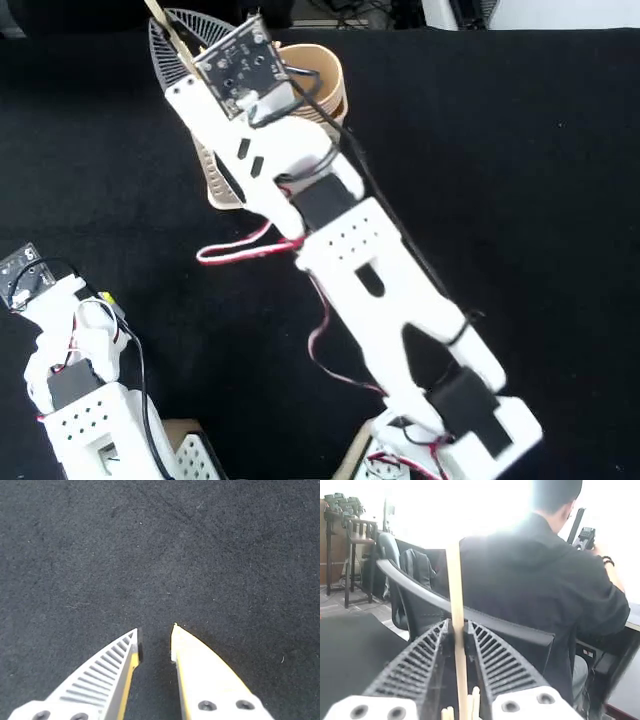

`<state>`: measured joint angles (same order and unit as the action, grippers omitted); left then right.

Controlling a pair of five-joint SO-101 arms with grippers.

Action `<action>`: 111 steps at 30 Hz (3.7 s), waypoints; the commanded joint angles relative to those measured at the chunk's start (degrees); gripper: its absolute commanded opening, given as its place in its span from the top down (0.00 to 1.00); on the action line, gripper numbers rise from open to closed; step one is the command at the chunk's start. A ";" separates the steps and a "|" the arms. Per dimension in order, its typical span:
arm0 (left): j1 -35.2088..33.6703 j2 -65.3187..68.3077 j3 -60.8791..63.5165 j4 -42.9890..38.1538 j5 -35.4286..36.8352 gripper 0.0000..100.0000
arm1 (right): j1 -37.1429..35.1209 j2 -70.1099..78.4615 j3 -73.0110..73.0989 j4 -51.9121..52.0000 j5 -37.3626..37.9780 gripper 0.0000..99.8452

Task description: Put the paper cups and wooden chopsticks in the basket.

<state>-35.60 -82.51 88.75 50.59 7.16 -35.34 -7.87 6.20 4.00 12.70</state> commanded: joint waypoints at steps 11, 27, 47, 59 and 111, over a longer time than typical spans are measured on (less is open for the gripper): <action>0.40 -0.53 -2.77 -1.23 0.44 0.87 | 3.60 6.46 -0.66 6.68 -0.70 0.83; 0.31 -0.53 -3.30 -0.88 0.44 0.94 | 5.27 -34.07 -0.13 47.74 -0.70 0.99; 12.88 -0.53 -16.84 19.69 -5.98 0.97 | 25.93 -67.03 52.53 55.30 -0.70 0.99; 14.64 -0.53 -12.88 20.22 -5.71 0.97 | 34.99 -101.05 89.01 48.35 -0.79 0.99; 20.44 -22.33 8.57 14.68 -5.71 0.97 | 35.08 -97.63 90.42 69.19 -14.07 0.99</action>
<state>-14.33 -101.49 96.75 61.23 1.54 -0.79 -103.43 96.75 72.92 -0.75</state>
